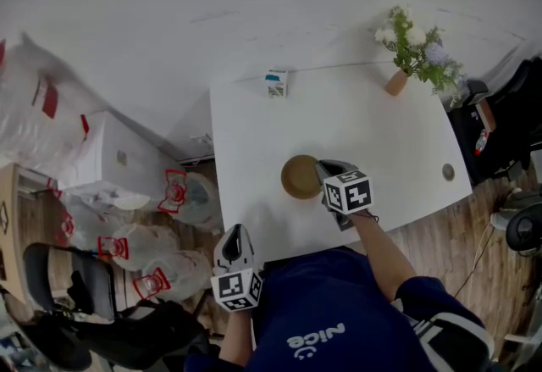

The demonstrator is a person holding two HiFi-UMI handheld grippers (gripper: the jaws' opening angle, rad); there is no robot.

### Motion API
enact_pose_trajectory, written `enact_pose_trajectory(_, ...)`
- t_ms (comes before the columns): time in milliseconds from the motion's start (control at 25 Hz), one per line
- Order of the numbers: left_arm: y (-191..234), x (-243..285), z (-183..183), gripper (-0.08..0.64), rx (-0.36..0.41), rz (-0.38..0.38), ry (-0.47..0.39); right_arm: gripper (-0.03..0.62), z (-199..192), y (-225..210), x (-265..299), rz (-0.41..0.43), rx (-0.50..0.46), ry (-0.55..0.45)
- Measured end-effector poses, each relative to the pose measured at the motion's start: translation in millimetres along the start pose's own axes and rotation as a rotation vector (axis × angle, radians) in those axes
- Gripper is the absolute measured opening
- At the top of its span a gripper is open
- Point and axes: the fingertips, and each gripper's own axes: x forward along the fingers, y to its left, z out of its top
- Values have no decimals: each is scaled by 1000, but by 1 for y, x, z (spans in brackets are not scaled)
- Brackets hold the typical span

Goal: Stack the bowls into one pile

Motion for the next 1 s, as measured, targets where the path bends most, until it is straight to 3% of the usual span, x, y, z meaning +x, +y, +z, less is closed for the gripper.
enact_pose_trajectory(200,3,4,2,25,12,-32,5,46,-2,2,0,-37,-23,-4)
enact_pose_trajectory(320,3,6,3,26,21,-46,8,125,-2,5,0,-25,3,-14)
enact_pose_trajectory(440,3,6,5,26,36,-61,10,157,2,7,-5,-28,8,-44)
enact_pose_trajectory(600,0,6,10,25,65,-86,5,213,18,12,-19,-15,-32,-137)
enact_pose_trajectory(1000,-11,8,51,26,41,-153,-110,216,38,-2,-93,-94,-53,-475)
